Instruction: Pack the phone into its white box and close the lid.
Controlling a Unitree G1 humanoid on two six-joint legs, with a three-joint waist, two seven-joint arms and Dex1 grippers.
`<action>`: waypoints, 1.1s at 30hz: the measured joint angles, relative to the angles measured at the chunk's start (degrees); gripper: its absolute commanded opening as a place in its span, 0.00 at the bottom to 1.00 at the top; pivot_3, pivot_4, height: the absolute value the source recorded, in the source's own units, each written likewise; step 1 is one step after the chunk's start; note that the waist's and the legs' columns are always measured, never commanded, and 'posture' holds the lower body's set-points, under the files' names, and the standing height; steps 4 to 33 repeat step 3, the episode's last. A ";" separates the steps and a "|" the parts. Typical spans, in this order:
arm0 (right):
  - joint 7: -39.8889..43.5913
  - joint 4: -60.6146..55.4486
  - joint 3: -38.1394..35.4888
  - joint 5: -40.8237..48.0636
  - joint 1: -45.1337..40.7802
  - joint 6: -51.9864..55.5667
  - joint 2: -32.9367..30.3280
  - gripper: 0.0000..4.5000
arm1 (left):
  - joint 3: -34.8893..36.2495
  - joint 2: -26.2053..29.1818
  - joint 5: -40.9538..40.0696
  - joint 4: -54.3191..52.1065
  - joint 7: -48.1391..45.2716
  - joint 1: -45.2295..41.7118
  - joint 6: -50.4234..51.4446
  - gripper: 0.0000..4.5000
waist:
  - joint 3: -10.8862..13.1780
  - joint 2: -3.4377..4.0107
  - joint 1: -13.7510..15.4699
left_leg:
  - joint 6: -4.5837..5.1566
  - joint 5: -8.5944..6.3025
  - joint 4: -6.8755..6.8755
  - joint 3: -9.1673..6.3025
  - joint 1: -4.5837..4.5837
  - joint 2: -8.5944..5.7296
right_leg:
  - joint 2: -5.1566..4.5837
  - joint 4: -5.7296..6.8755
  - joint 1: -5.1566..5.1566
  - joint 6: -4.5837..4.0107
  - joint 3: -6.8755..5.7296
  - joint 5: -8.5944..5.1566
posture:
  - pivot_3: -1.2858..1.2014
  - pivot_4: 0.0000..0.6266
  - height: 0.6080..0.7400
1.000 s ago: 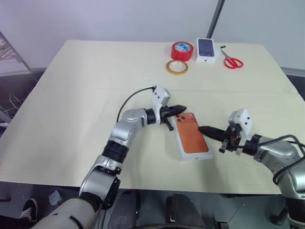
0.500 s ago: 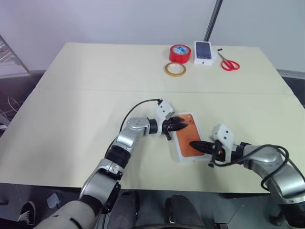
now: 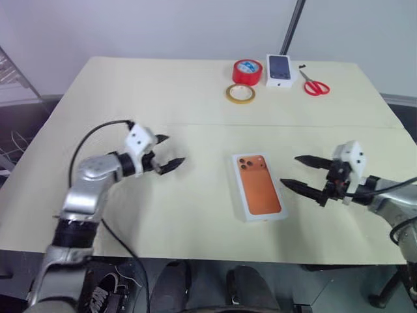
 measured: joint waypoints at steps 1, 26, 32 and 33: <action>0.91 0.43 0.04 -0.56 0.38 -1.09 -0.50 1.00 | 1.62 0.31 -1.89 -1.07 -0.43 2.02 0.72 1.00 | 0.01 0.01 0.02 | 0.00 0.00 0.00 0.00 0.00 0.00 | -0.03 0.00 0.00 -0.01 -0.01 0.00 | 0.52 0.24 1.00; 2.20 1.82 0.11 -1.21 0.88 -2.36 -0.65 1.00 | 4.04 1.20 -4.02 -1.79 -0.35 4.33 1.89 1.00 | 0.01 -0.01 0.02 | 0.00 0.00 -0.01 -0.02 0.00 0.01 | -0.04 0.00 -0.01 -0.02 -0.03 0.00 | 0.52 0.24 1.00; 2.20 1.82 0.11 -1.21 0.88 -2.36 -0.65 1.00 | 4.04 1.20 -4.02 -1.79 -0.35 4.33 1.89 1.00 | 0.01 -0.01 0.02 | 0.00 0.00 -0.01 -0.02 0.00 0.01 | -0.04 0.00 -0.01 -0.02 -0.03 0.00 | 0.52 0.24 1.00; 2.20 1.82 0.11 -1.21 0.88 -2.36 -0.65 1.00 | 4.04 1.20 -4.02 -1.79 -0.35 4.33 1.89 1.00 | 0.01 -0.01 0.02 | 0.00 0.00 -0.01 -0.02 0.00 0.01 | -0.04 0.00 -0.01 -0.02 -0.03 0.00 | 0.52 0.24 1.00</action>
